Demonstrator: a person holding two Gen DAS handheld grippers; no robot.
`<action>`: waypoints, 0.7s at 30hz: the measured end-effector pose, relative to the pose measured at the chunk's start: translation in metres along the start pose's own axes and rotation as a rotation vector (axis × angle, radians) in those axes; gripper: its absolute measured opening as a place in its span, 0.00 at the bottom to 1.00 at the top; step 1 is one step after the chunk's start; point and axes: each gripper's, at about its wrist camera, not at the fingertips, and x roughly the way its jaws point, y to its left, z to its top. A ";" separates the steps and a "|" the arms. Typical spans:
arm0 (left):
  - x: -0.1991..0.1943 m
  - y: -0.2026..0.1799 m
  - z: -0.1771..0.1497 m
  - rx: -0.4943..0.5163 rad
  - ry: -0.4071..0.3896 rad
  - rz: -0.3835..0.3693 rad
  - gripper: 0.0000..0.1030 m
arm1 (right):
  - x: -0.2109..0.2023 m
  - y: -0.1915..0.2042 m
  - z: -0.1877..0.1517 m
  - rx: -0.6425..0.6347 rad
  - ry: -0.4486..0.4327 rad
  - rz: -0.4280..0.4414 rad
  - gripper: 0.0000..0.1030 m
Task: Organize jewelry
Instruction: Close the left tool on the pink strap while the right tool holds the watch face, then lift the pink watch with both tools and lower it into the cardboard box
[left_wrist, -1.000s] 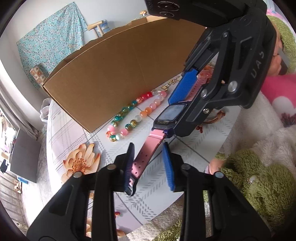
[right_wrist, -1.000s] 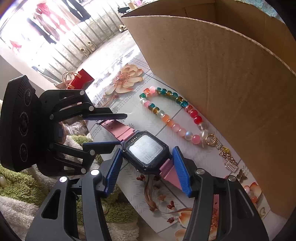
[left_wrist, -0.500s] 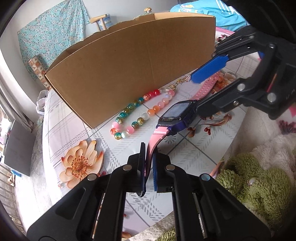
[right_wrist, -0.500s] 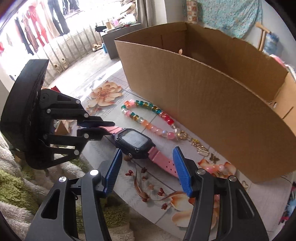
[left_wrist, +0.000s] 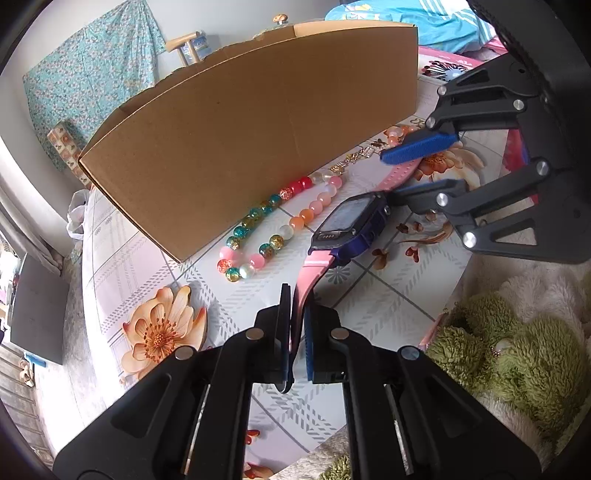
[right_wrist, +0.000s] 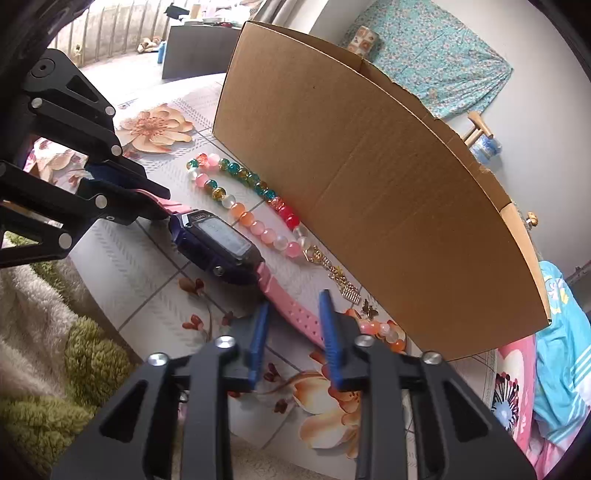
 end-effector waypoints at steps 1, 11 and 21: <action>0.001 0.000 0.001 0.001 -0.001 0.001 0.06 | 0.000 0.002 0.000 0.001 -0.003 -0.014 0.13; -0.014 -0.002 0.006 -0.009 -0.056 0.060 0.03 | -0.017 0.018 -0.001 0.036 -0.157 -0.206 0.05; -0.051 -0.003 0.024 -0.024 -0.146 0.149 0.03 | -0.058 0.006 0.003 0.154 -0.315 -0.266 0.05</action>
